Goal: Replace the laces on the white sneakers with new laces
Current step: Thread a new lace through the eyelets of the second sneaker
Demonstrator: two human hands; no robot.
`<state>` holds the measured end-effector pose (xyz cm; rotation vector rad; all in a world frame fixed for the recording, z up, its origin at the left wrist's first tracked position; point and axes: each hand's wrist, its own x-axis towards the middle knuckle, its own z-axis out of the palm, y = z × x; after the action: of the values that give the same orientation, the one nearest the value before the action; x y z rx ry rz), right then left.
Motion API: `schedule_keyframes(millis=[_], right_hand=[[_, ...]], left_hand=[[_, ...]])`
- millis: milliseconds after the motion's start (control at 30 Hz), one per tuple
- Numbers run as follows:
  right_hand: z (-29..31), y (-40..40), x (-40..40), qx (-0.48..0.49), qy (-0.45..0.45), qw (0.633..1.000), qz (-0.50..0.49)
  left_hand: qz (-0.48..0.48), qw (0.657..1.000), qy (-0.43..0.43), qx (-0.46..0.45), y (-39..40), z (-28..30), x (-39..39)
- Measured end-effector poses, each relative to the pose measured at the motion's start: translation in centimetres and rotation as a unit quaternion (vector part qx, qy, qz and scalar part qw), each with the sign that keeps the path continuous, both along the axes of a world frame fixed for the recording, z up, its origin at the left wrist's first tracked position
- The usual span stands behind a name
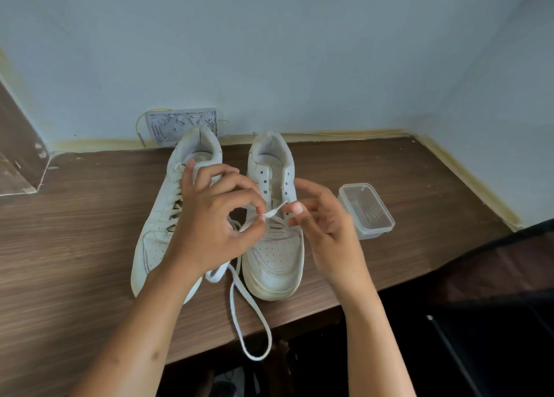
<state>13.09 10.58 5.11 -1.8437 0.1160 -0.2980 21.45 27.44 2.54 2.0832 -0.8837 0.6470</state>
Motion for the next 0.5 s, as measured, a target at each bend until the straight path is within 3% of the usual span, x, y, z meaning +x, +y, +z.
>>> schedule_keyframes(millis=[500], right_hand=[[-0.9,0.7,1.0,0.084,-0.017,0.996,-0.035]], left_hand=[[0.036,0.997,-0.062,0.033,-1.3,0.0,-0.6]])
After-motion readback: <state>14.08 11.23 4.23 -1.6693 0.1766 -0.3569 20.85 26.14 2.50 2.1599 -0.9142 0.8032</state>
